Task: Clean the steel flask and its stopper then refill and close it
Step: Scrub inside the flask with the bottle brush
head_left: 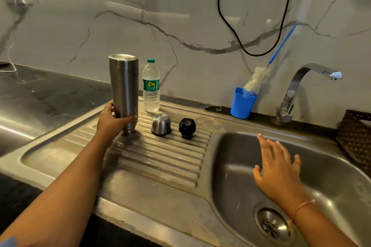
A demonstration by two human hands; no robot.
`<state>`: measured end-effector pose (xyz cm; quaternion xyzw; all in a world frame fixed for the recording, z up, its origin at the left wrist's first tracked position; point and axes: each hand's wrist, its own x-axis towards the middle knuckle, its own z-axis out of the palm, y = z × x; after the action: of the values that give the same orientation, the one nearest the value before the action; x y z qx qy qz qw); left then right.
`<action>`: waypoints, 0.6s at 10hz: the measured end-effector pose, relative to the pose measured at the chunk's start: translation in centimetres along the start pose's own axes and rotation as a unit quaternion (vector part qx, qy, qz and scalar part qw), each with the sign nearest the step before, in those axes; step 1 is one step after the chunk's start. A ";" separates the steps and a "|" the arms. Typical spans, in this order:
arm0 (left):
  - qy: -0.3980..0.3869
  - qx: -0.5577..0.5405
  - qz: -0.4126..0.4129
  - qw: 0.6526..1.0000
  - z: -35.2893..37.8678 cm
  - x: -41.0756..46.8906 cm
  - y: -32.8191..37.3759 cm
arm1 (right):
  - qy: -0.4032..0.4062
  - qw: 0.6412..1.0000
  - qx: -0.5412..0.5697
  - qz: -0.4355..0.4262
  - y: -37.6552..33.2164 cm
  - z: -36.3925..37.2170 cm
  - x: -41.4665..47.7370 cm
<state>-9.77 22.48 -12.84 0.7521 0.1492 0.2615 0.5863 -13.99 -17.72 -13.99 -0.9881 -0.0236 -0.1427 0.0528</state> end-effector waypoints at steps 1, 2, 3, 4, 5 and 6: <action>-0.021 -0.003 0.003 1.000 0.2 0.2 0.1 | -0.008 1.000 -0.005 0.001 0.0 0.0 0.0; -0.024 -0.008 -0.001 1.000 0.3 0.3 0.1 | -0.014 1.000 -0.012 0.001 -0.1 0.0 0.0; -0.022 -0.021 -0.005 1.000 0.3 0.3 -0.1 | -0.016 1.000 -0.007 0.001 -0.1 0.0 0.0; -0.035 -0.027 0.002 0.999 0.3 0.3 -0.1 | -0.016 1.000 -0.007 -0.001 -0.1 0.0 0.0; -0.047 -0.031 0.002 0.998 0.4 0.2 0.1 | -0.016 1.000 -0.006 0.000 0.0 0.1 0.0; -0.046 -0.028 0.004 0.999 0.4 0.1 0.1 | -0.015 1.000 -0.006 0.000 0.0 0.1 0.0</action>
<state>-9.46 22.21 -12.82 0.7470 0.1118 0.2330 0.6126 -13.99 -17.72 -14.06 -0.9905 -0.0232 -0.1275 0.0463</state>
